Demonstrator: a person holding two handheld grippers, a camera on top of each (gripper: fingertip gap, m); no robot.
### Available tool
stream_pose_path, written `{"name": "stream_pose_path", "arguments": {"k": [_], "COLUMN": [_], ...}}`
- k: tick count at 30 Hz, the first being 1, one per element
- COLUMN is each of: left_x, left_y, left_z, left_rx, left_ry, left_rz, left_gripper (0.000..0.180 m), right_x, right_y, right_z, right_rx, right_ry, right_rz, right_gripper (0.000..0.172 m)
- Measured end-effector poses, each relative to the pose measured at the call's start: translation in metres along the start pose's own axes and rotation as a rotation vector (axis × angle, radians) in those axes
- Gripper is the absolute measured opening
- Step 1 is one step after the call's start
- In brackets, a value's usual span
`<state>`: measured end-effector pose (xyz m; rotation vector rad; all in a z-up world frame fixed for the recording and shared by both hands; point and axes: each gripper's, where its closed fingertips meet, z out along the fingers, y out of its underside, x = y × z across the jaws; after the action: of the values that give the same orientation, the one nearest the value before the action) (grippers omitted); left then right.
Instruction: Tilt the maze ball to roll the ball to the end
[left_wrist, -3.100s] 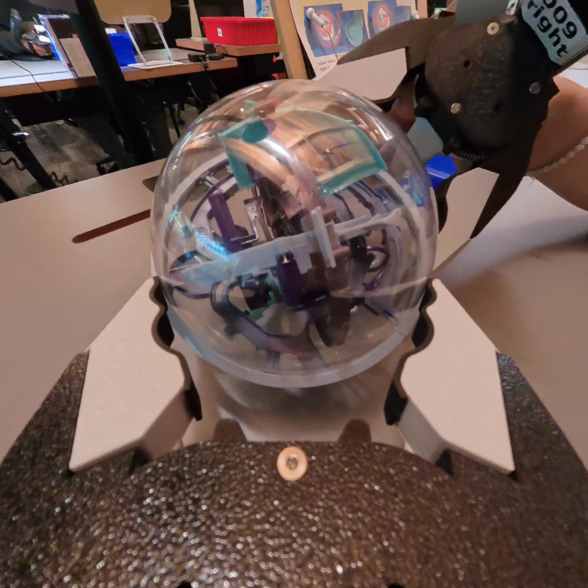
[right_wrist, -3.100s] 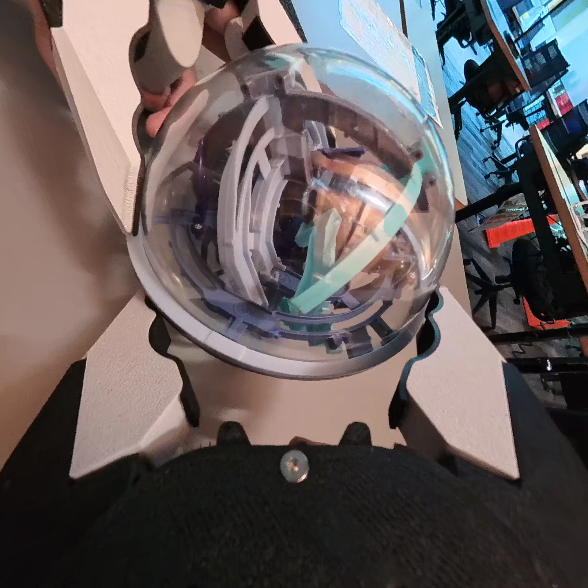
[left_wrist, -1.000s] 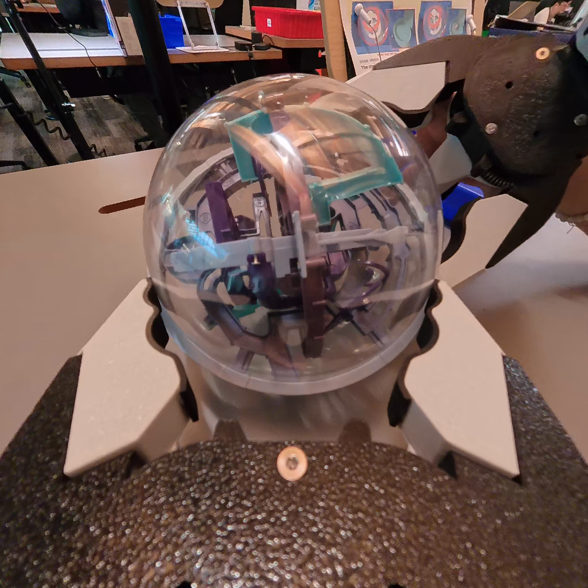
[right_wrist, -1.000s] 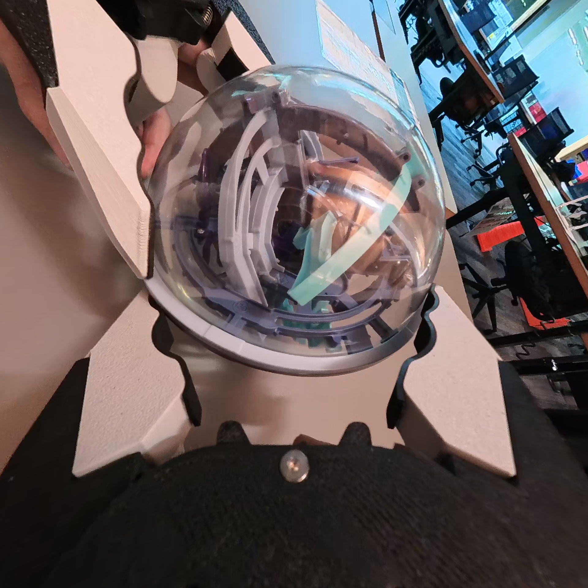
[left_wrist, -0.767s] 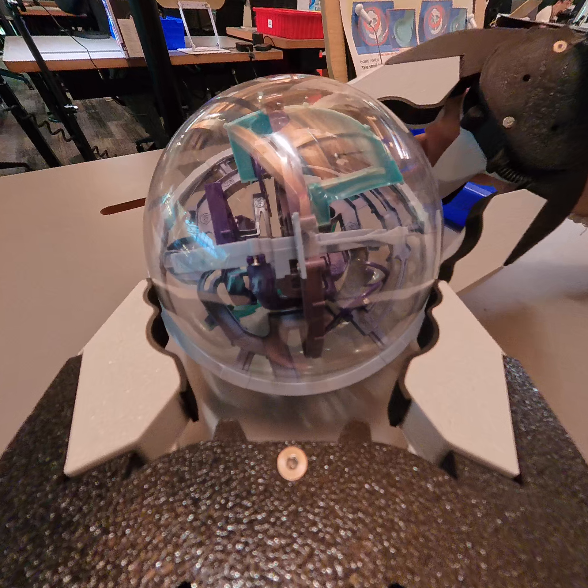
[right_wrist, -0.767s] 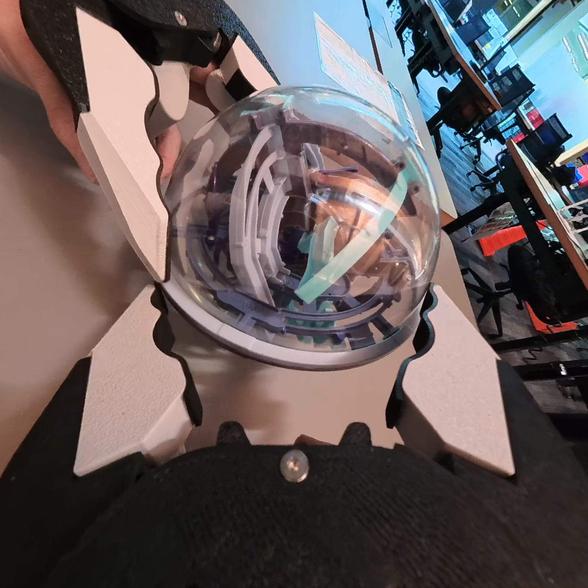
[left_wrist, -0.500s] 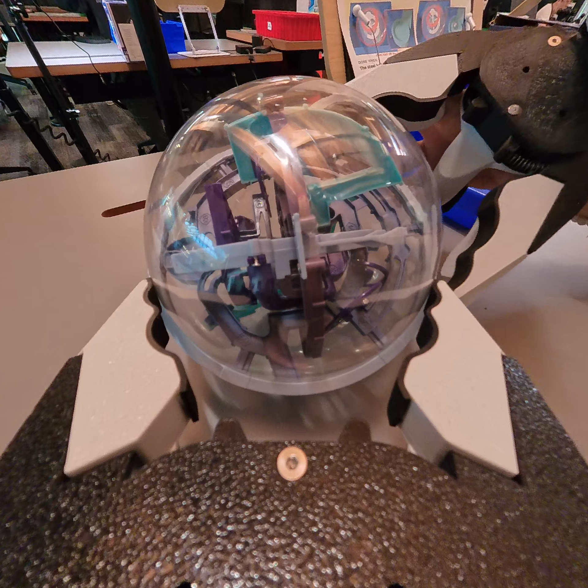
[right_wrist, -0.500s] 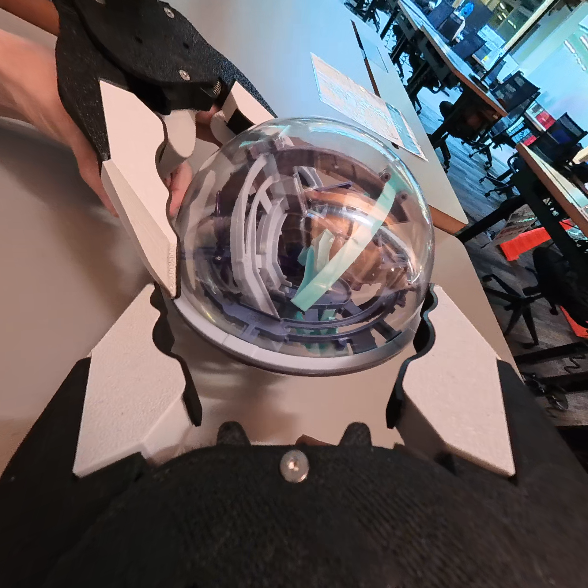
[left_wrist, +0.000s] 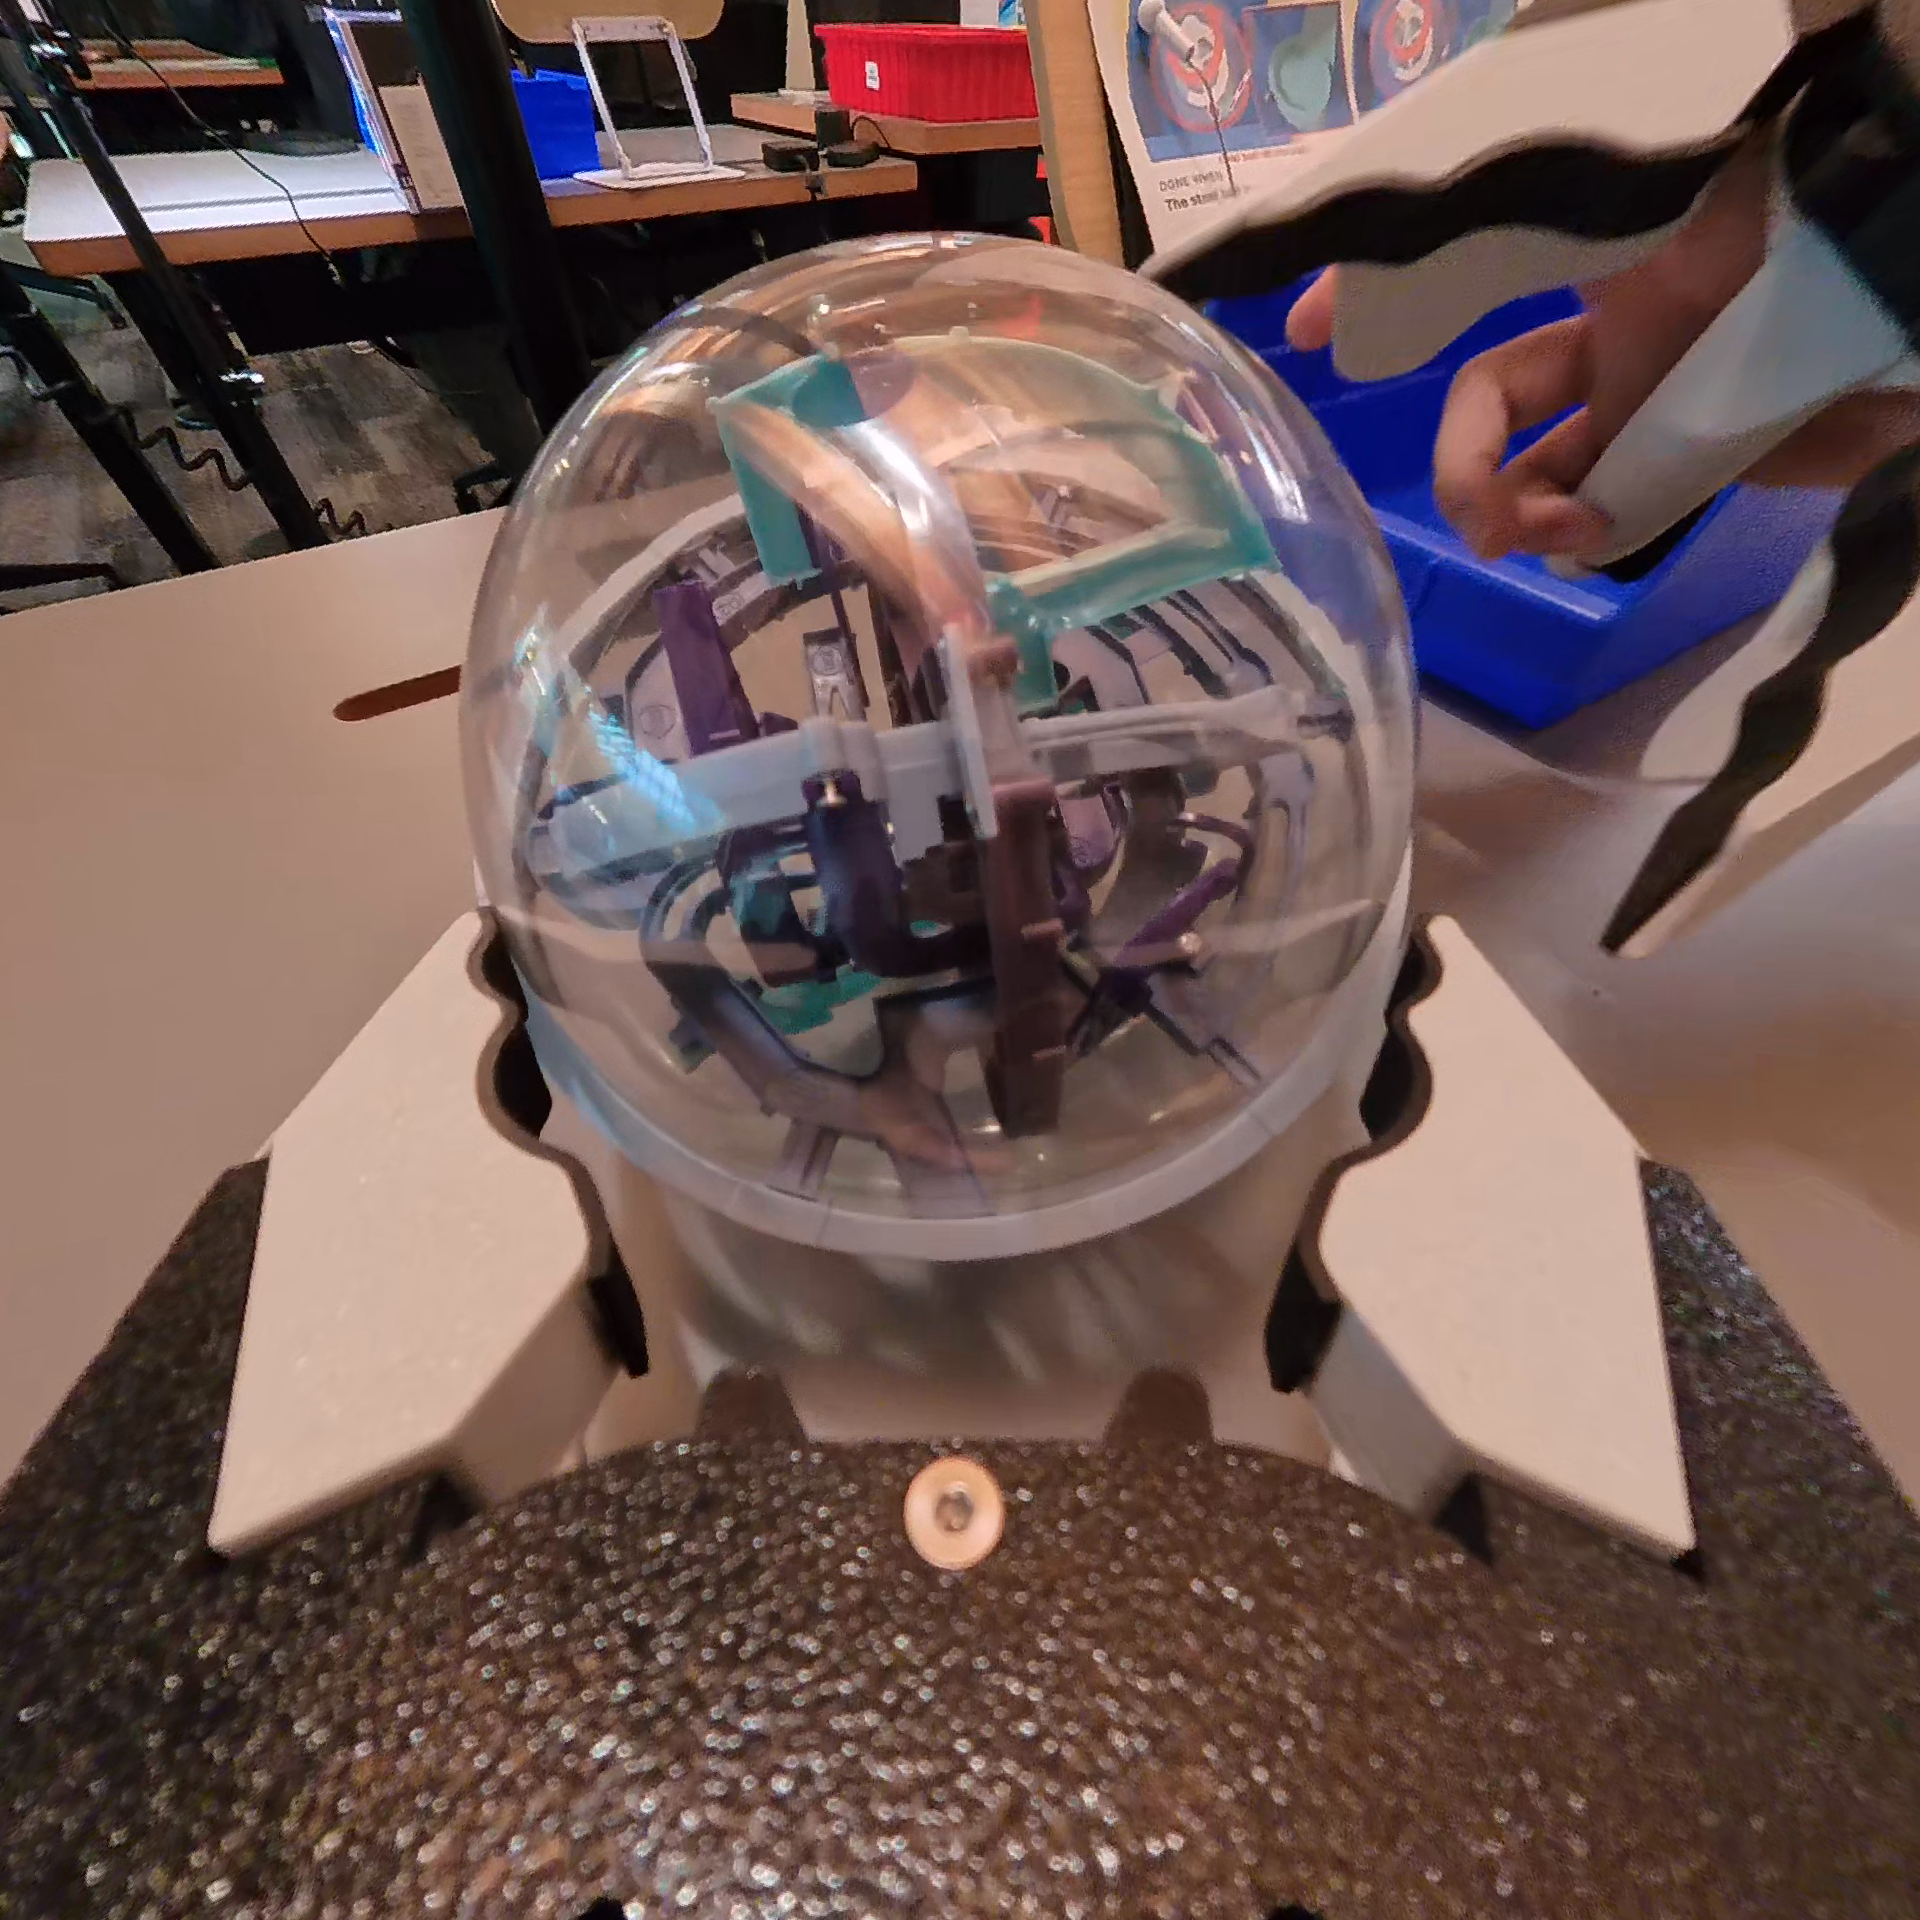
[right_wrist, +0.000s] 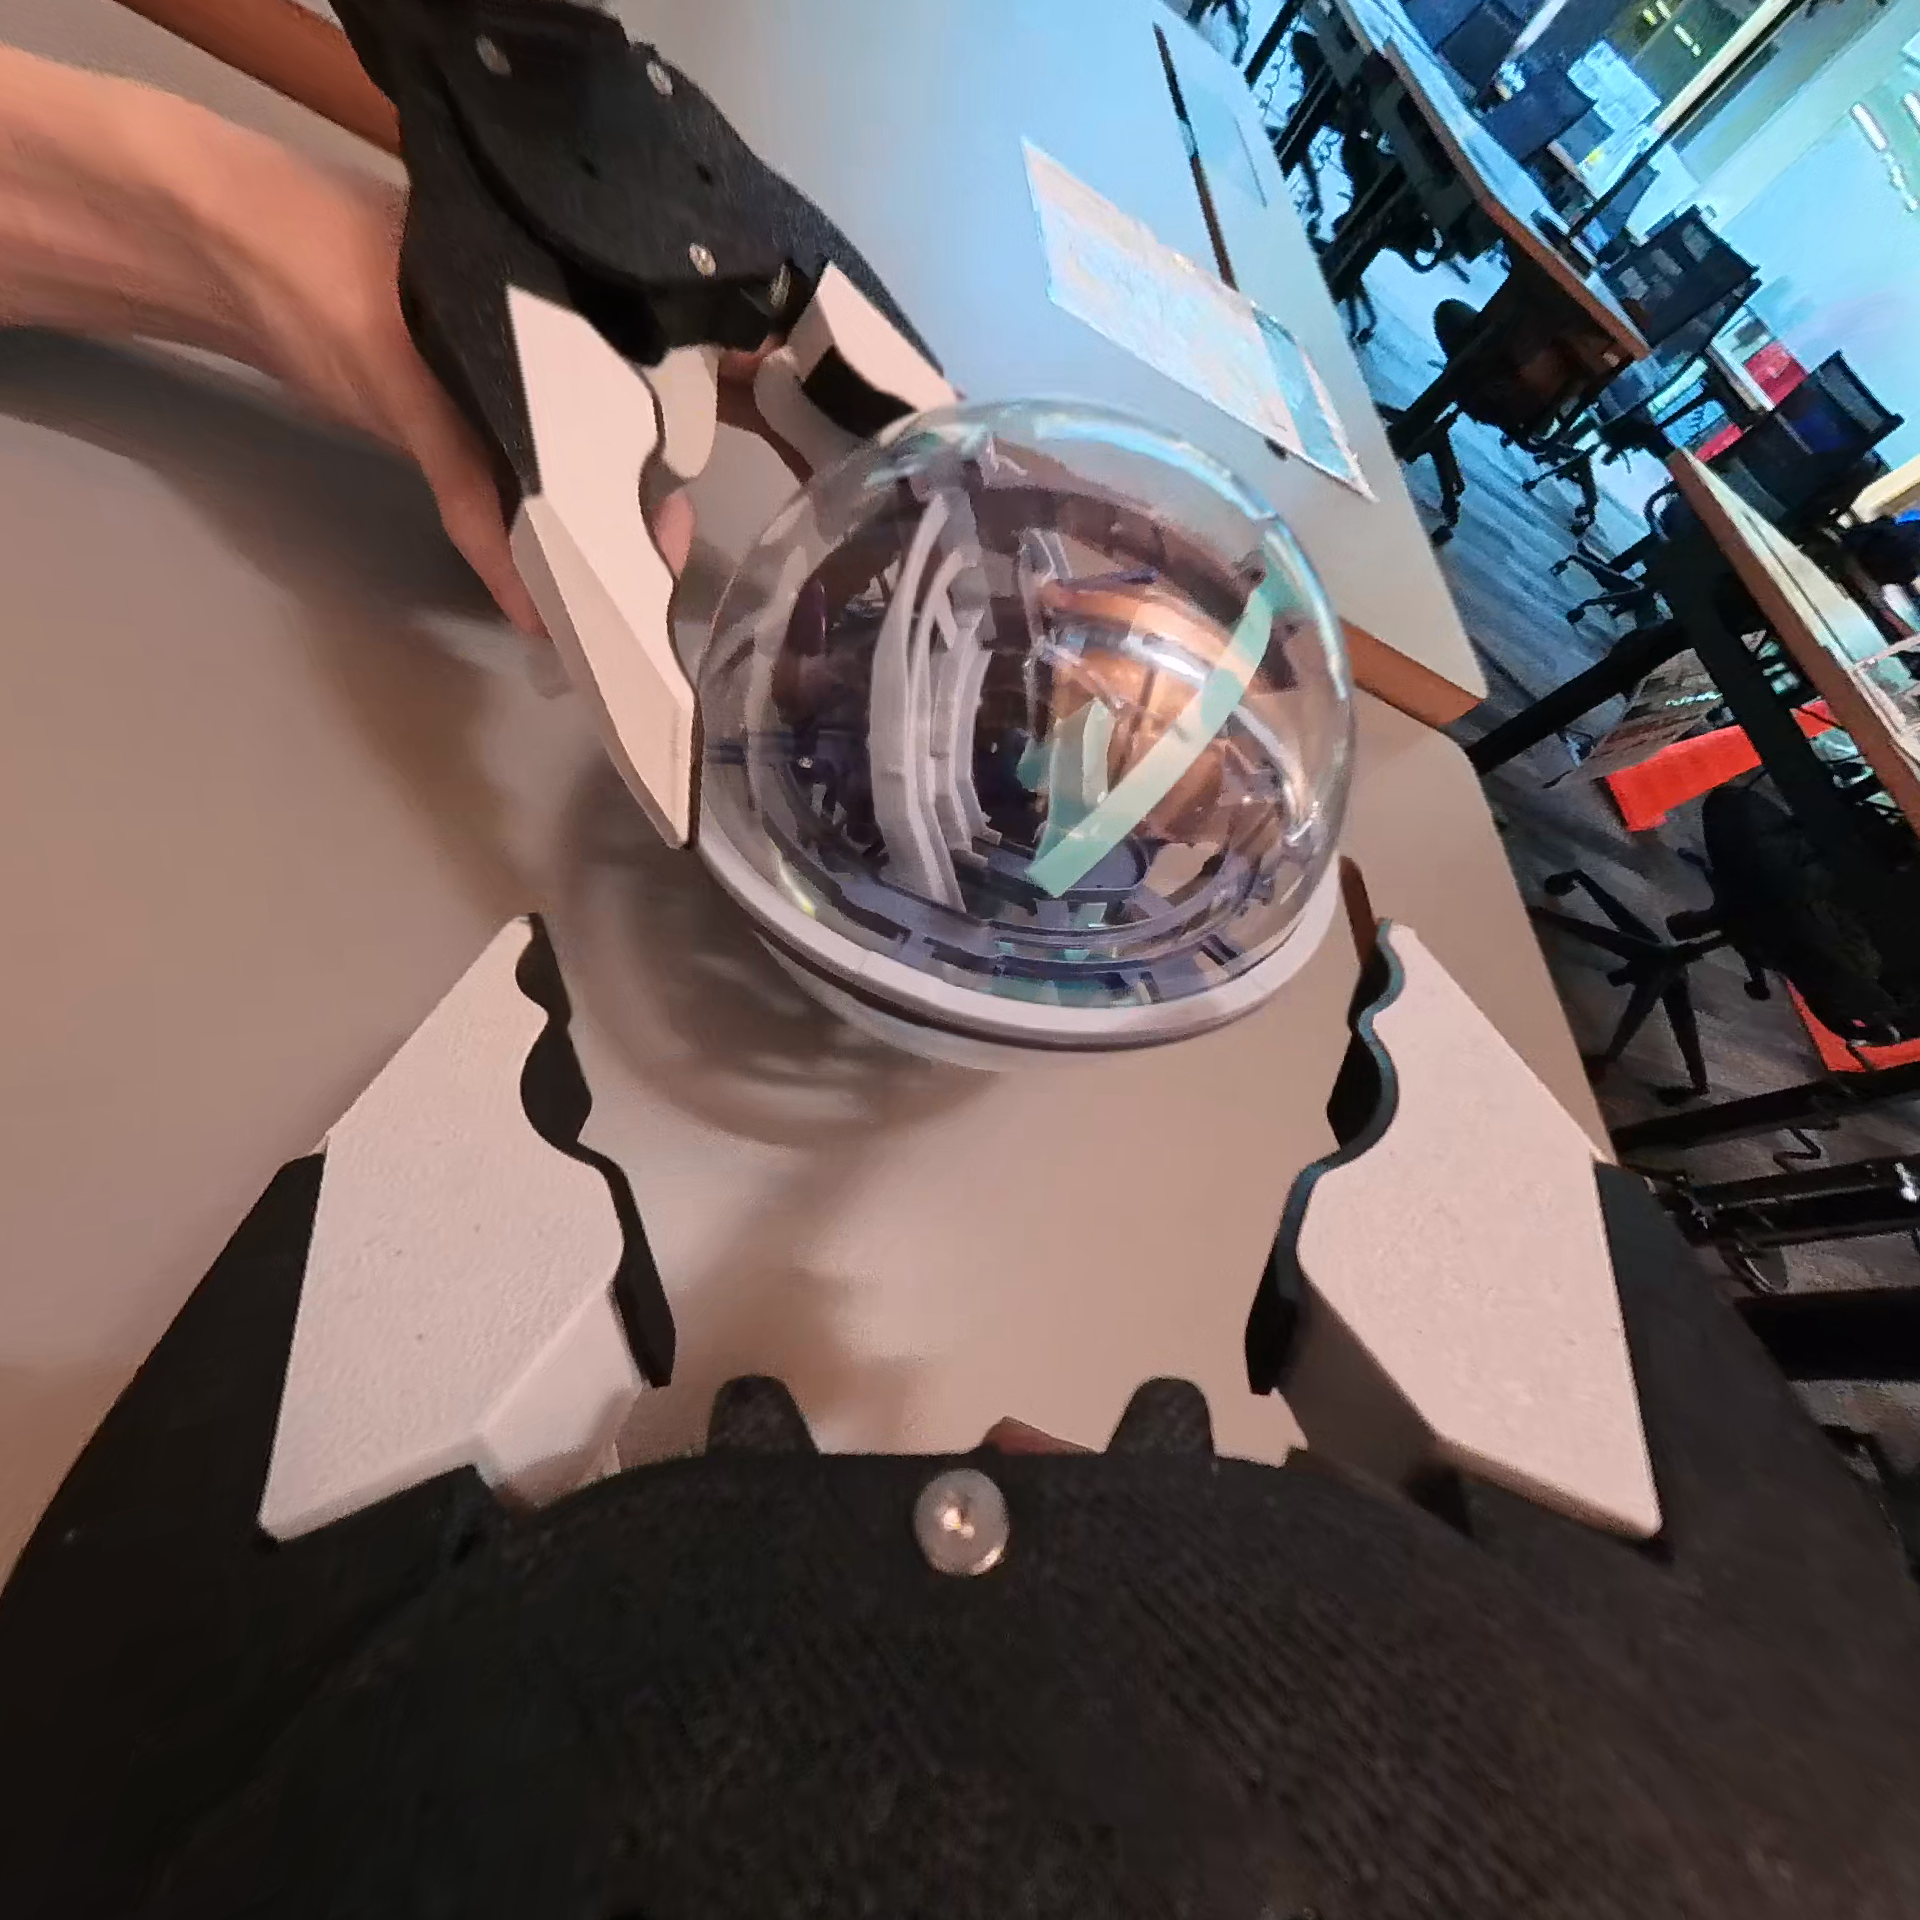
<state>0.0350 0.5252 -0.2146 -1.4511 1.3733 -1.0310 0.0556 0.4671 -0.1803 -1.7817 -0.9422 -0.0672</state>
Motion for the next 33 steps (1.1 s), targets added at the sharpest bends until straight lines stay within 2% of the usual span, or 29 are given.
{"name": "stream_pose_path", "arguments": {"k": [3,6,8,10,12,17,24,29,33], "left_x": [-0.001,-0.004,-0.005,-0.007,-0.009,-0.008,-0.003,0.002,0.009], "left_y": [0.001,-0.001,-0.003,-0.004,-0.004,-0.004,-0.003,-0.001,-0.008], "left_z": [0.001,0.004,0.006,0.007,0.007,0.007,0.008,0.005,0.000], "left_rx": [-0.009,-0.003,0.007,0.017,0.014,0.015,0.008,0.002,0.060], "left_ry": [-0.008,-0.007,0.001,0.002,-0.002,0.003,0.039,0.081,0.132], "left_rz": [0.009,-0.008,-0.033,-0.068,-0.081,-0.088,-0.130,-0.166,-0.232], "left_gripper": [0.154,0.153,0.153,0.153,0.152,0.148,0.155,0.156,0.153], "right_x": [0.005,0.023,0.037,0.031,0.027,0.027,0.026,0.020,0.013], "right_y": [-0.002,-0.003,-0.009,-0.012,-0.007,0.012,0.014,0.010,0.008], "right_z": [-0.005,0.007,0.022,0.034,0.044,0.054,0.053,0.052,0.045], "right_rx": [-0.014,-0.033,-0.005,0.016,-0.007,-0.071,-0.056,-0.026,-0.015], "right_ry": [0.005,-0.013,-0.083,-0.247,-0.300,-0.249,-0.168,-0.114,-0.079], "right_rz": [-0.004,-0.016,0.073,0.164,0.182,0.104,0.041,0.004,-0.019], "right_gripper": [0.144,0.145,0.147,0.145,0.152,0.156,0.146,0.149,0.149]}}
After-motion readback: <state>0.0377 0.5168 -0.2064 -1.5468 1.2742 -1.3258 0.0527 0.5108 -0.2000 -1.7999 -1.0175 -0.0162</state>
